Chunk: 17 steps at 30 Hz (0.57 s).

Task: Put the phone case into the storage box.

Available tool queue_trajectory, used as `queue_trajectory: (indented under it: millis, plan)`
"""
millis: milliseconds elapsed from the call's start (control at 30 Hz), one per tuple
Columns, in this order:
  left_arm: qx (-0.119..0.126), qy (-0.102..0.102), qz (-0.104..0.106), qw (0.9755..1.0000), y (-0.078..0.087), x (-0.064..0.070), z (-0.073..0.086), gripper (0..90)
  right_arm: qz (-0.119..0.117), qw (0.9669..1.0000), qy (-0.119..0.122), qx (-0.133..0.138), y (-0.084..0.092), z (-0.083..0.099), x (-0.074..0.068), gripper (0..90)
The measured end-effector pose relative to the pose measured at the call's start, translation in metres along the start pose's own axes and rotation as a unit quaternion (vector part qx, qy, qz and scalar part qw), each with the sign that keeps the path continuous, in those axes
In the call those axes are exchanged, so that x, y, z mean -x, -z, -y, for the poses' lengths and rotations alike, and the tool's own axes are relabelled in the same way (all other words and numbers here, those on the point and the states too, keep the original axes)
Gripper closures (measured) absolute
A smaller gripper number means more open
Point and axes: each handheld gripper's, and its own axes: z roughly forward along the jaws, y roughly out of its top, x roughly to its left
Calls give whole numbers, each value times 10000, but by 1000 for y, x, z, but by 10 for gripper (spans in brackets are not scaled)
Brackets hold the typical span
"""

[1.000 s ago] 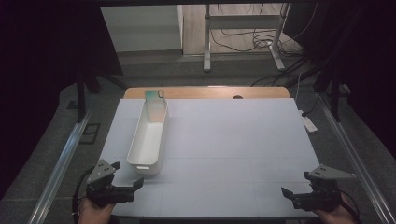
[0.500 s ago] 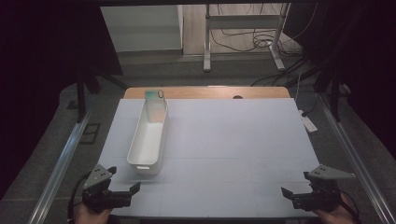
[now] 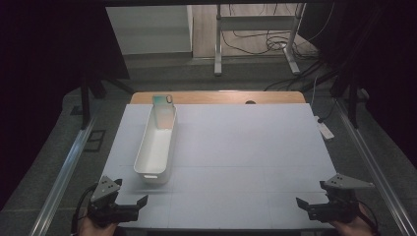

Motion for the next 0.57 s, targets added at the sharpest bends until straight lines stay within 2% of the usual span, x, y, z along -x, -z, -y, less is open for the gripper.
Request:
queue_trajectory:
  millis: [267,567]
  plan:
    - [-141,-83,-77,9998,-3,2,0,0,1,10000,4,-3,0,0,0,0]
    - [-269,-44,-129,9995,-7,3,-2,4,-1,10000,11,-20,0,0,0,0]
